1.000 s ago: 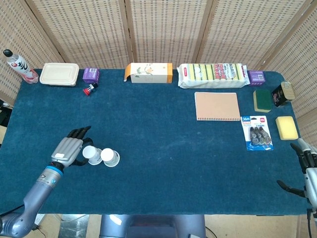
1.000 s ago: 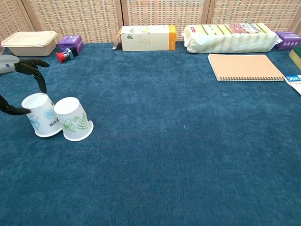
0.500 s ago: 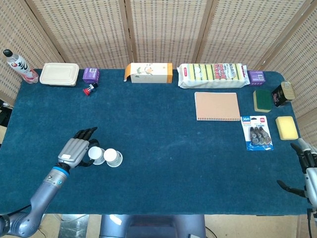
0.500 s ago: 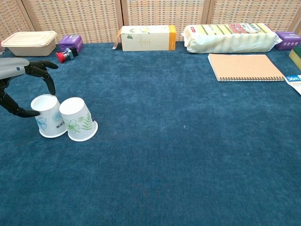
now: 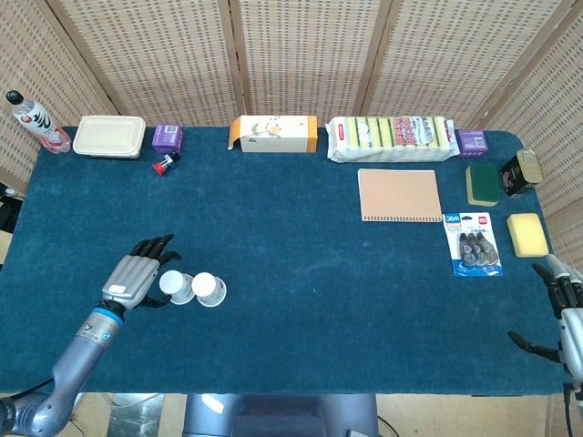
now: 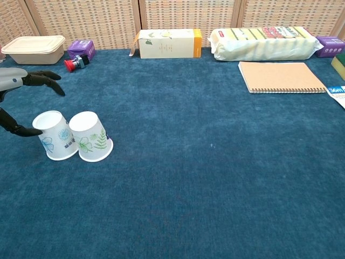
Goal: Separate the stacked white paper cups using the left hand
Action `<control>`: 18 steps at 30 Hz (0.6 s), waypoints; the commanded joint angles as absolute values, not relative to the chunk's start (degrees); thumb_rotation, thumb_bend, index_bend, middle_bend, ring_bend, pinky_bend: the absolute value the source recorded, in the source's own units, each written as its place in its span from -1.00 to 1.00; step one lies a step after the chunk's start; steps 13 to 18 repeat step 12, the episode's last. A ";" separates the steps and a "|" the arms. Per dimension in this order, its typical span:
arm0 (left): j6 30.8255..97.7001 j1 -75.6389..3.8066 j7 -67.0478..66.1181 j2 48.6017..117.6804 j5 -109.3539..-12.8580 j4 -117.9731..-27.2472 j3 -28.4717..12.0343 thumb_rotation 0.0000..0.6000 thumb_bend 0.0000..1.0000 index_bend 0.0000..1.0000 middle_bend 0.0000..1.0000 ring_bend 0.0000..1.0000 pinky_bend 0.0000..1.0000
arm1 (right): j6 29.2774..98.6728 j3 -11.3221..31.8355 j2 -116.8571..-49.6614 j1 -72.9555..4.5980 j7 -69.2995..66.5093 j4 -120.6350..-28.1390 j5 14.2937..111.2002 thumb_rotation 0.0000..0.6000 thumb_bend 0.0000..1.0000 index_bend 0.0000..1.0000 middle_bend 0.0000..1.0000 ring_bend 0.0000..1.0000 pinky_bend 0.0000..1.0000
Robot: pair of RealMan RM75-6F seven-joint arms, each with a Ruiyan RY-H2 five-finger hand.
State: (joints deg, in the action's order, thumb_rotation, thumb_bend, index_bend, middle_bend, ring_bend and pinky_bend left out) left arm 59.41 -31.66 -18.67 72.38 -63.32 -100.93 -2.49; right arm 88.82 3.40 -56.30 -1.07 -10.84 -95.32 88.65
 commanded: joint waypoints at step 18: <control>74.32 -22.85 -13.90 68.06 -76.35 -101.52 0.40 1.00 -0.69 -1.00 -1.00 -1.00 -0.89 | 88.48 3.51 -56.20 -1.17 -10.72 -95.34 88.16 1.00 -0.94 -0.87 -1.00 -1.00 -1.00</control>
